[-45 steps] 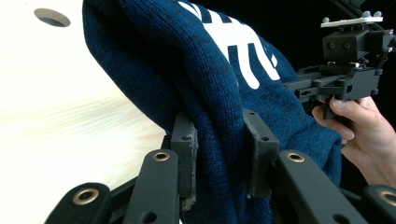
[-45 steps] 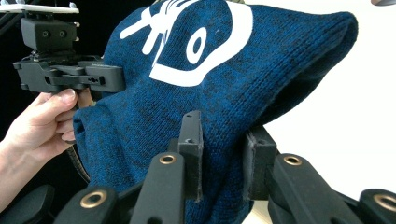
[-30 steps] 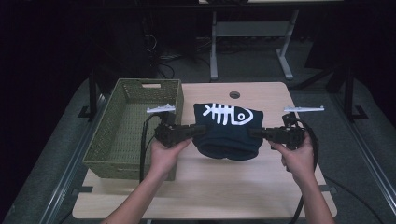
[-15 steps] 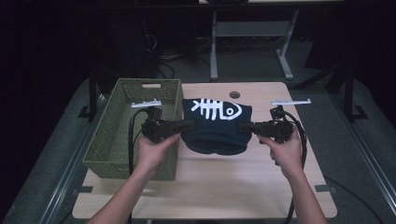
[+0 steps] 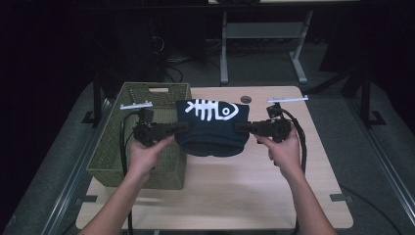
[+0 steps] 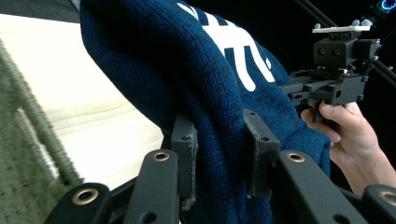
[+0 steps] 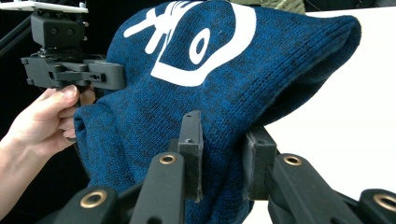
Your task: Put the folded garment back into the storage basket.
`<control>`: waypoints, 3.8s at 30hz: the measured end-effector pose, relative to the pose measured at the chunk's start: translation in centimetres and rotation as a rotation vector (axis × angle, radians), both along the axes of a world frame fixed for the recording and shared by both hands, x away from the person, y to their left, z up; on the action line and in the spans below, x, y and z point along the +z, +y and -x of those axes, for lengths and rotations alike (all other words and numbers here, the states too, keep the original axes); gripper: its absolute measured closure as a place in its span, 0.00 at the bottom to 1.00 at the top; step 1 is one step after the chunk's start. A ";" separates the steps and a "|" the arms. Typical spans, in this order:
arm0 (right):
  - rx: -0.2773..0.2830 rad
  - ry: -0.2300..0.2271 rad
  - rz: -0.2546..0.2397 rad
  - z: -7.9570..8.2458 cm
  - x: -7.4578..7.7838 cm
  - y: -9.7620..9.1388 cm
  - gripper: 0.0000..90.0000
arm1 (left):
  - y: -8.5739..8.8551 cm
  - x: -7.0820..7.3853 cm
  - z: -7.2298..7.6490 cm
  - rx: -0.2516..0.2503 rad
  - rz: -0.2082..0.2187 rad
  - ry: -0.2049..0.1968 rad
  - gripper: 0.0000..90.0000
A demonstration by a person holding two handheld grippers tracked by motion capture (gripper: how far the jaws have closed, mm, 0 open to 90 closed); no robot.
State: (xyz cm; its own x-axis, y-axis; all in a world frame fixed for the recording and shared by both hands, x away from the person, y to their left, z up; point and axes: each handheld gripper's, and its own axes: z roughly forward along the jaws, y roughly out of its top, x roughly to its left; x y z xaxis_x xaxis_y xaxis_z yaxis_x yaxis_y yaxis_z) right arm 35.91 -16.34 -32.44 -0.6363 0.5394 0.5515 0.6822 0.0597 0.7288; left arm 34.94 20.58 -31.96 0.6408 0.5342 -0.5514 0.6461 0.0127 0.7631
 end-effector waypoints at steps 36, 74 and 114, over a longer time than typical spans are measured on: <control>0.096 -0.006 -0.029 -2.3 1.1 7.8 0.81 | 7.6 1.0 0.3 0.104 0.012 0.025 0.77; 0.135 -0.009 -0.028 -3.9 1.2 14.6 0.81 | 13.8 0.6 0.0 0.199 -0.005 0.064 0.76; 0.159 0.060 -0.009 -5.1 -3.6 21.1 0.81 | 18.9 -3.1 -0.3 0.306 -0.064 0.155 0.73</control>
